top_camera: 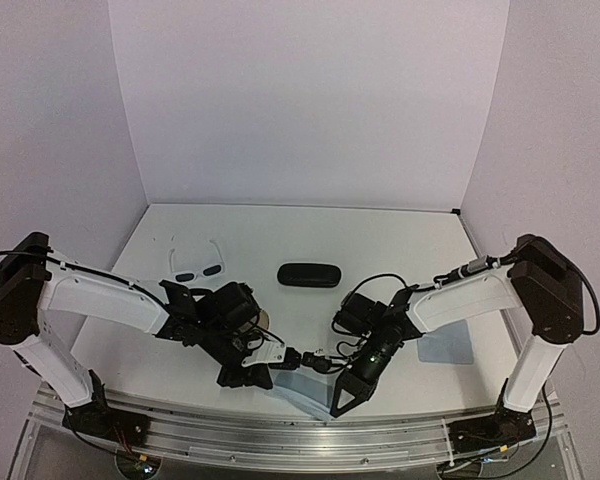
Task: Organize the sunglasses
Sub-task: Fold the glasses cleaning cloth at the center of the board.
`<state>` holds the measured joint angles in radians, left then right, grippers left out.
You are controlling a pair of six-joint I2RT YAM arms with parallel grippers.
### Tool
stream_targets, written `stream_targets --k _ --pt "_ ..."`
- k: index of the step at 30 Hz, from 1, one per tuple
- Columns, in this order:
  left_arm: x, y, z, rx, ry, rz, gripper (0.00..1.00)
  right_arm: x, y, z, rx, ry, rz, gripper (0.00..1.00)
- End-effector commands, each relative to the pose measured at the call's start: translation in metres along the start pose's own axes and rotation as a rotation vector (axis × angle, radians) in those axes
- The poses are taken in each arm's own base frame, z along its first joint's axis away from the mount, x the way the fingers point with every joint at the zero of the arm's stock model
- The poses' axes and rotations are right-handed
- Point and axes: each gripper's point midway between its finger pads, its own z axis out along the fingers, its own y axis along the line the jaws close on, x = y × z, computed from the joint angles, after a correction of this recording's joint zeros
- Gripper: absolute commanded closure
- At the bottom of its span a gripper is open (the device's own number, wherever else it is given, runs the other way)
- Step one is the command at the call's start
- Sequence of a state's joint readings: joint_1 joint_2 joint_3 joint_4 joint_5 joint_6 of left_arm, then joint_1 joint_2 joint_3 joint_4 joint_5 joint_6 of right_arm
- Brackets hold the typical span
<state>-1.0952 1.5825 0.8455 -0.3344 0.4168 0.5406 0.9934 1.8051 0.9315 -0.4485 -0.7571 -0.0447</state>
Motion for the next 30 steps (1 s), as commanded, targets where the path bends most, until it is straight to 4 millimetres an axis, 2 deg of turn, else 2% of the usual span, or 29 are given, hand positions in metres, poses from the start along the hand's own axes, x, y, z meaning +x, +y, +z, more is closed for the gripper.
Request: stream_targets --k 1,5,18,24,30 --pt "-0.003 0.013 0.003 -0.001 0.024 -0.043 1.0 -0.005 -0.022 -0.004 0.085 -0.006 0.107 1.0" --pt "-0.004 0.019 0.009 -0.007 0.038 -0.038 1.0 -0.007 -0.037 -0.015 0.15 -0.037 0.133 1.0" --pt "-0.002 0.042 0.014 -0.073 0.058 -0.029 1.0 -0.021 -0.058 -0.033 0.252 -0.095 0.151 1.0" --pt "-0.005 0.045 0.015 -0.081 0.044 -0.014 1.0 -0.024 -0.06 -0.034 0.261 -0.097 0.148 1.0" --pt "-0.007 0.047 0.019 -0.083 0.036 0.01 1.0 -0.015 -0.058 -0.03 0.232 -0.08 0.169 1.0"
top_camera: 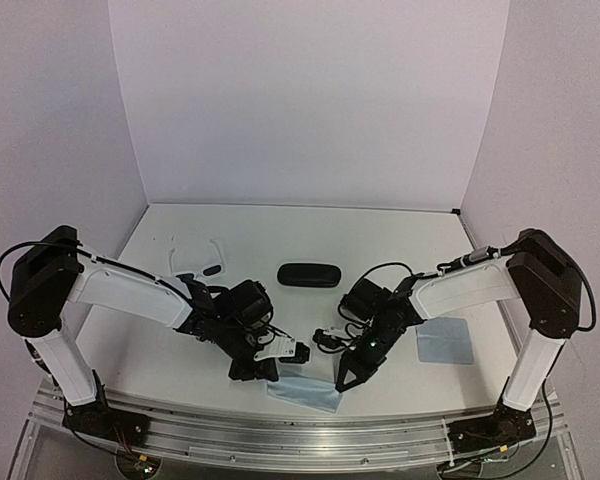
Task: Organize the sunglasses
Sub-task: Fold the glasses cleaning cloth at the center of the board.
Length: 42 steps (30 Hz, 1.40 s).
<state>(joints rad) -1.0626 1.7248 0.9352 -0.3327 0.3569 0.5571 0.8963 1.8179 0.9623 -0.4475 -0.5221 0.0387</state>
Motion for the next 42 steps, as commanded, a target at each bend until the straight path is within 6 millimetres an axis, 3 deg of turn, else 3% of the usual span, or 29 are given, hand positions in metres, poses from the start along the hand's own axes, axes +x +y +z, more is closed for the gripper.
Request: stream_targets --k 1,11,33,34,37,39,42 --pt "-0.016 0.014 -0.002 -0.04 -0.037 0.04 1.0 0.007 0.003 -0.002 -0.019 0.019 0.029 1.0" --pt "-0.024 0.017 -0.002 -0.042 -0.054 0.062 1.0 0.025 0.016 -0.006 -0.089 0.034 0.048 1.0" --pt "-0.013 0.016 0.001 -0.045 -0.022 0.072 1.0 0.007 0.007 -0.001 -0.045 0.025 0.02 0.98" --pt "-0.014 0.016 0.001 -0.046 -0.026 0.068 0.96 0.007 0.005 -0.001 -0.036 0.024 0.021 0.95" --pt "-0.019 0.015 -0.001 -0.036 -0.041 0.064 0.68 0.006 0.003 -0.003 -0.015 0.019 0.033 0.84" --pt "-0.024 0.017 -0.005 -0.048 -0.056 0.073 0.62 0.007 0.001 -0.006 0.004 0.011 0.043 0.75" --pt "-0.034 0.021 -0.013 -0.069 -0.082 0.097 0.58 0.004 0.001 -0.016 0.043 -0.025 0.04 0.69"
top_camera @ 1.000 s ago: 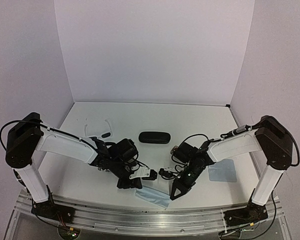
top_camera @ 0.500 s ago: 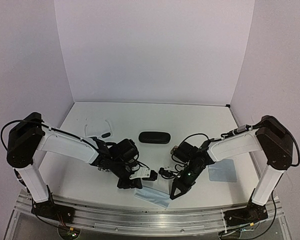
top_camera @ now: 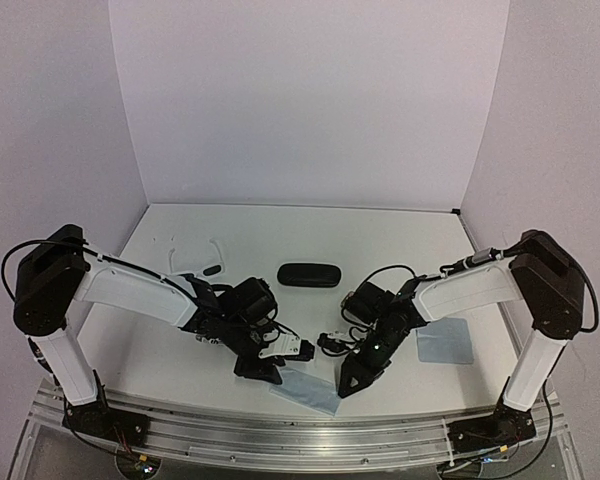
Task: Organize the sunglasses
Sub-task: Fold the glasses cleaning cloth at the center of the board, then pick up the glasses cleaning cloth from the center of the board.
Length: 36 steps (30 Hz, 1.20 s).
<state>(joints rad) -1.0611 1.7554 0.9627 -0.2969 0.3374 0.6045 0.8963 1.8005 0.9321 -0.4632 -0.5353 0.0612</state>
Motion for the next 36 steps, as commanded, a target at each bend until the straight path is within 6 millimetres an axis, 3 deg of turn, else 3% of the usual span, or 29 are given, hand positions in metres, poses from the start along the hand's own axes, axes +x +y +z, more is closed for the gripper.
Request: stream_targets --k 1,4,7,10,14,18,24,28,36 --pt "-0.03 0.01 -0.02 -0.031 -0.079 0.049 0.57 -0.012 0.0 -0.022 0.074 -0.073 -0.006 0.66" --pt "-0.041 -0.002 -0.034 0.009 -0.136 0.097 0.58 -0.029 0.006 -0.044 0.136 -0.168 -0.066 0.58" --pt "-0.033 -0.031 -0.039 0.071 -0.204 0.234 0.62 -0.041 0.023 -0.066 0.173 -0.296 -0.187 0.53" --pt "-0.02 -0.043 -0.036 0.043 -0.227 0.376 0.65 -0.034 0.047 -0.072 0.176 -0.455 -0.349 0.53" --pt "-0.006 -0.038 -0.02 0.02 -0.176 0.398 0.65 -0.017 0.072 -0.074 0.206 -0.648 -0.538 0.56" --pt "-0.002 -0.036 -0.012 -0.018 -0.188 0.445 0.6 -0.009 0.078 -0.051 0.255 -0.621 -0.567 0.62" --pt "0.011 -0.035 -0.002 -0.024 -0.143 0.448 0.67 0.0 0.075 -0.005 0.311 -0.493 -0.506 0.62" --pt "0.011 -0.033 0.003 -0.027 -0.138 0.438 0.68 0.0 0.064 -0.004 0.355 -0.498 -0.498 0.68" --pt "0.025 -0.034 0.01 -0.02 -0.098 0.45 0.74 0.005 0.063 0.019 0.312 -0.426 -0.497 0.68"
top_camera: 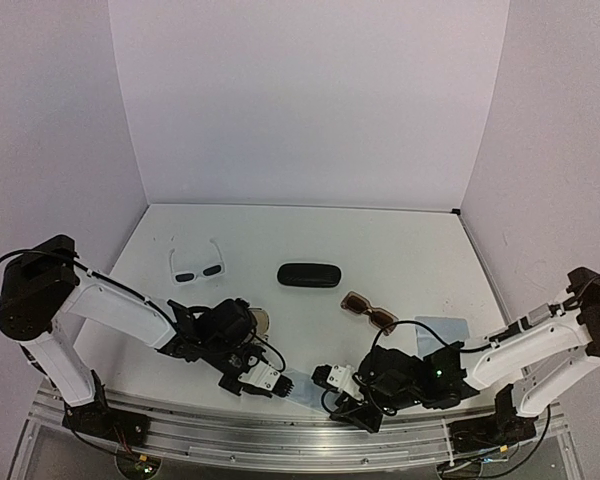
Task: Organize the sunglasses
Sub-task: Pick up the glasses cleaning cloth from the center of the board.
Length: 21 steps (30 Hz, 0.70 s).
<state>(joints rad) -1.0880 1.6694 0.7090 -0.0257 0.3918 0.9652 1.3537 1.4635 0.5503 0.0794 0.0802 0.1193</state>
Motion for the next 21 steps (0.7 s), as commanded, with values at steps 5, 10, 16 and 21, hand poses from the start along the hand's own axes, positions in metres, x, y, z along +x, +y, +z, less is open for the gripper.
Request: stream_targets --k 5,10,16,21 --pt "0.008 -0.005 0.004 -0.003 0.025 0.028 0.76 -0.012 0.0 0.011 0.015 -0.025 0.007 0.68" --pt "0.007 -0.002 0.004 -0.008 0.025 0.029 0.86 -0.012 0.0 0.015 0.013 -0.02 0.035 0.7" --pt "0.001 0.006 0.004 -0.045 0.001 0.042 1.0 -0.004 -0.003 0.016 0.024 -0.003 0.042 0.7" --pt "0.0 0.007 0.003 -0.045 -0.001 0.038 1.0 -0.002 -0.004 0.022 0.032 0.015 0.042 0.72"
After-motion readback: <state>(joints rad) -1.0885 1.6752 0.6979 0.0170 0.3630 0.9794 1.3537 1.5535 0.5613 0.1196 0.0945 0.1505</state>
